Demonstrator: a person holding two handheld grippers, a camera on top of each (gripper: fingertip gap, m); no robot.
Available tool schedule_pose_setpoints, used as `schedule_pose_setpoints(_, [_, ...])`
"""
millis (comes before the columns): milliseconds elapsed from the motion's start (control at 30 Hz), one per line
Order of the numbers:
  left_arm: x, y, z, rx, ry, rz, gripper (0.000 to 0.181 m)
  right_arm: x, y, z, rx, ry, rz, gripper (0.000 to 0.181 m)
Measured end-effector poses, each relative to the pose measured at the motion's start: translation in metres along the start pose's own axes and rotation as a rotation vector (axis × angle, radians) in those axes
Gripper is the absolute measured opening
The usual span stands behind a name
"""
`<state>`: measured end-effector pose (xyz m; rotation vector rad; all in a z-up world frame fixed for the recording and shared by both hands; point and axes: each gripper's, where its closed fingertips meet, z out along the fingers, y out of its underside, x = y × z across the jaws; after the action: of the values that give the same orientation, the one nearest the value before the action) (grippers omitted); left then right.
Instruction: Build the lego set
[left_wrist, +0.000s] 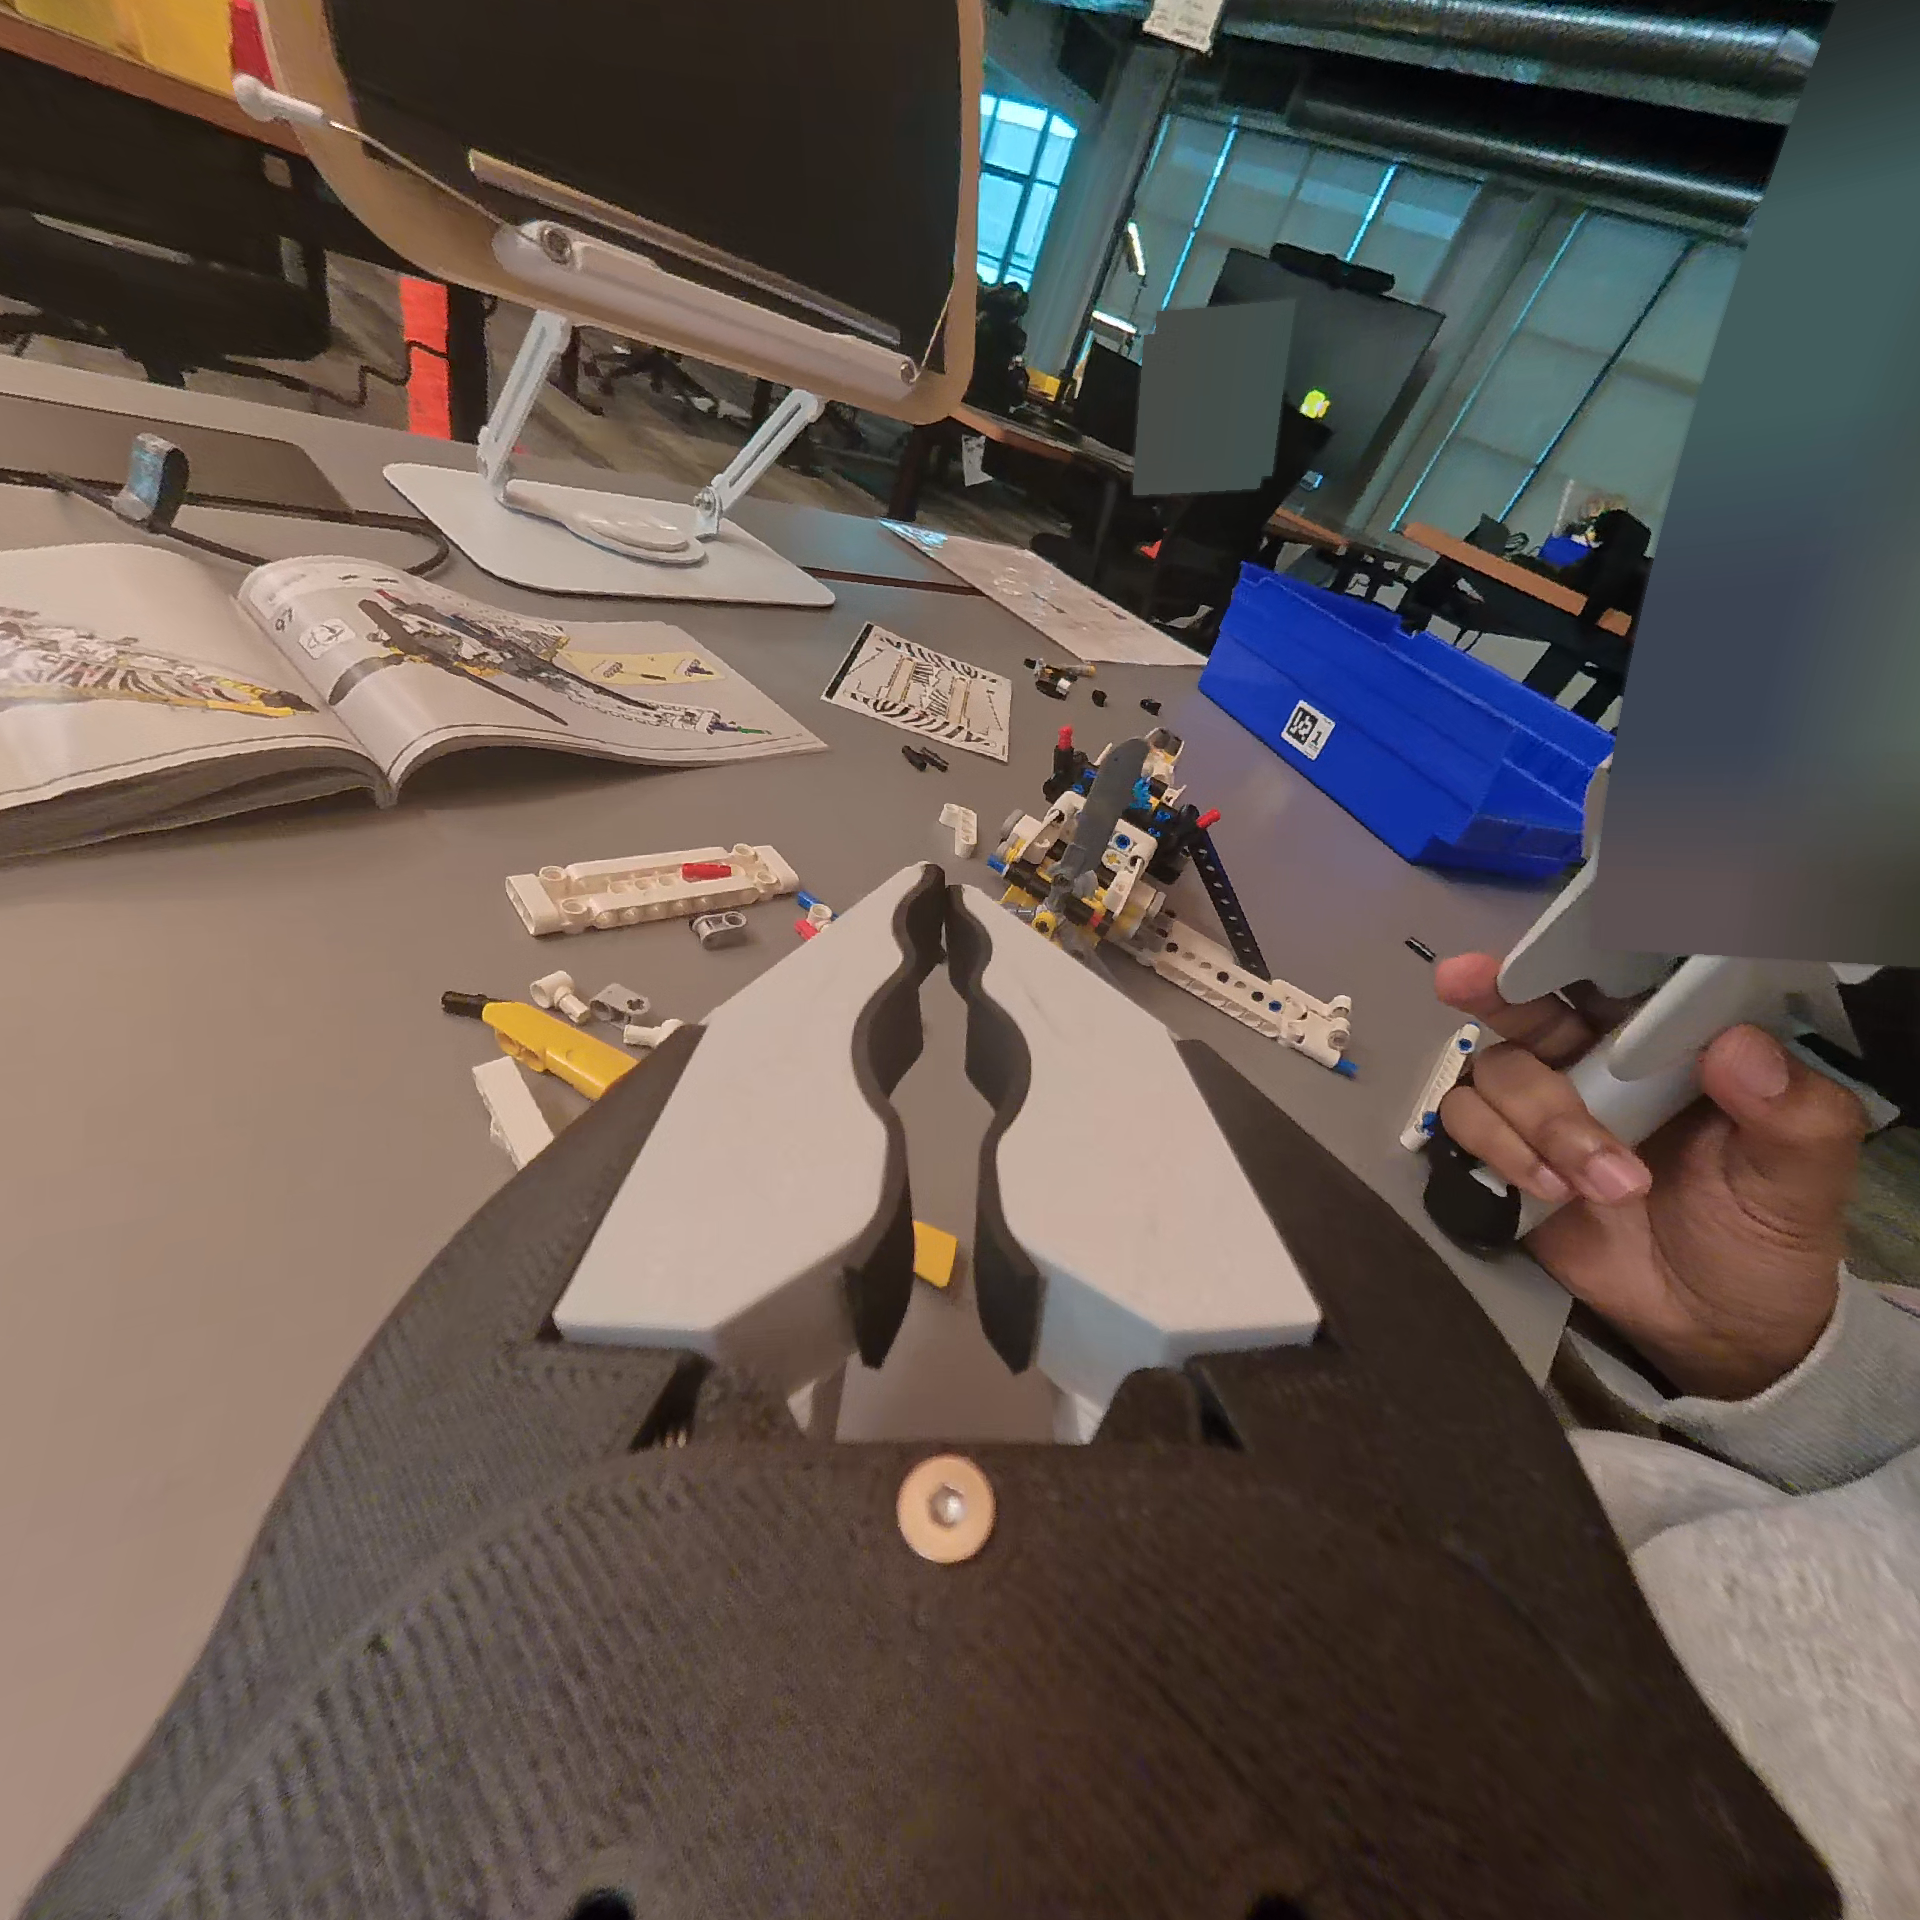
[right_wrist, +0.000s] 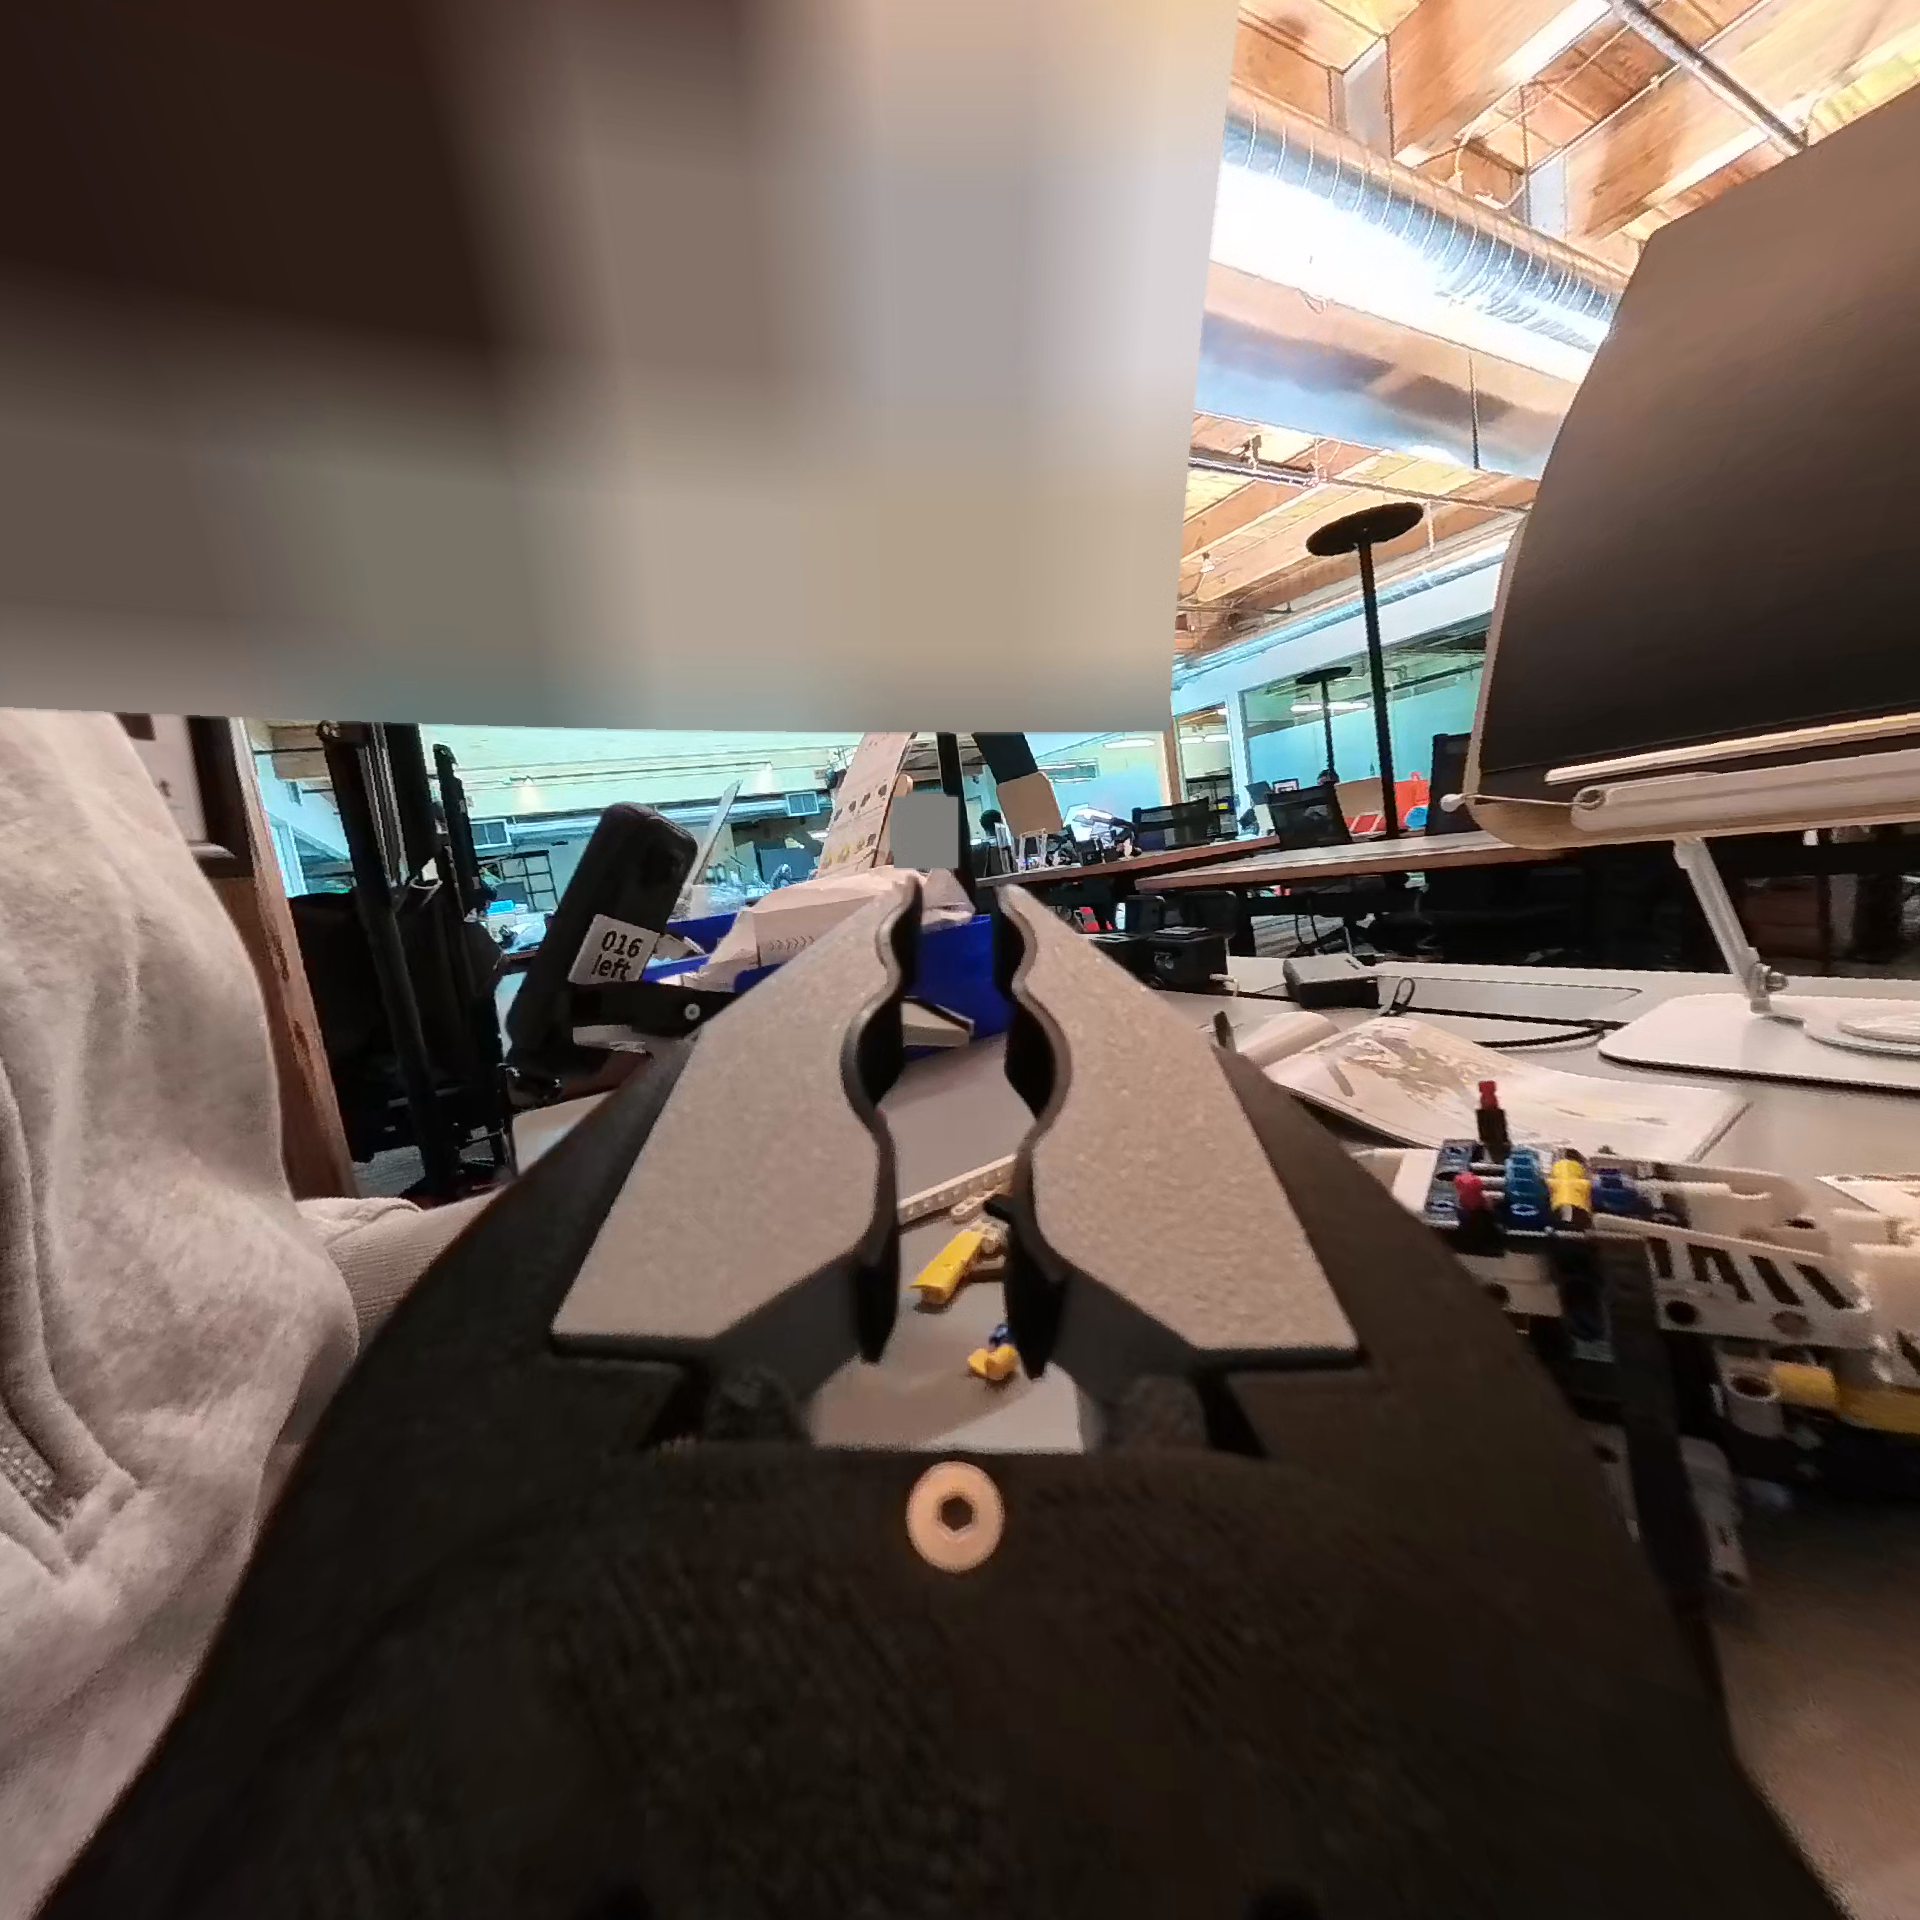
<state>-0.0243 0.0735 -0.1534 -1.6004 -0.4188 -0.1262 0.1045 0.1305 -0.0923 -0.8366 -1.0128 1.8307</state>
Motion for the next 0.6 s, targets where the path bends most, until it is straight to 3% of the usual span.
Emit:
schedule_pose_setpoints(133, [0.007, 0.009, 0.013, -0.065, -0.009, 0.022, 0.01, -0.005, 0.002, 0.001, -0.014, -0.011, -0.032, 0.011])
schedule_pose_setpoints(233, [-0.011, 0.047, 0.029, -0.361, -0.142, 0.067, 0.015, -0.008, 0.003, 0.002, -0.019, -0.016, -0.056, 0.011])
schedule_pose_setpoints(300, [-0.014, 0.061, 0.04, -0.48, -0.188, 0.1, 0.015, -0.009, 0.004, 0.002, -0.021, -0.016, -0.067, 0.011])
schedule_pose_setpoints(400, [-0.009, 0.054, 0.06, -0.479, -0.179, 0.093, 0.015, -0.011, 0.004, 0.002, -0.024, -0.017, -0.081, 0.011])
schedule_pose_setpoints(500, [-0.028, 0.064, 0.076, -0.58, -0.26, 0.109, 0.018, -0.013, 0.004, 0.002, -0.019, -0.016, -0.099, 0.011])
schedule_pose_setpoints(600, [-0.032, 0.071, 0.088, -0.629, -0.252, 0.062, 0.017, -0.015, 0.003, 0.001, -0.016, -0.015, -0.114, 0.011])
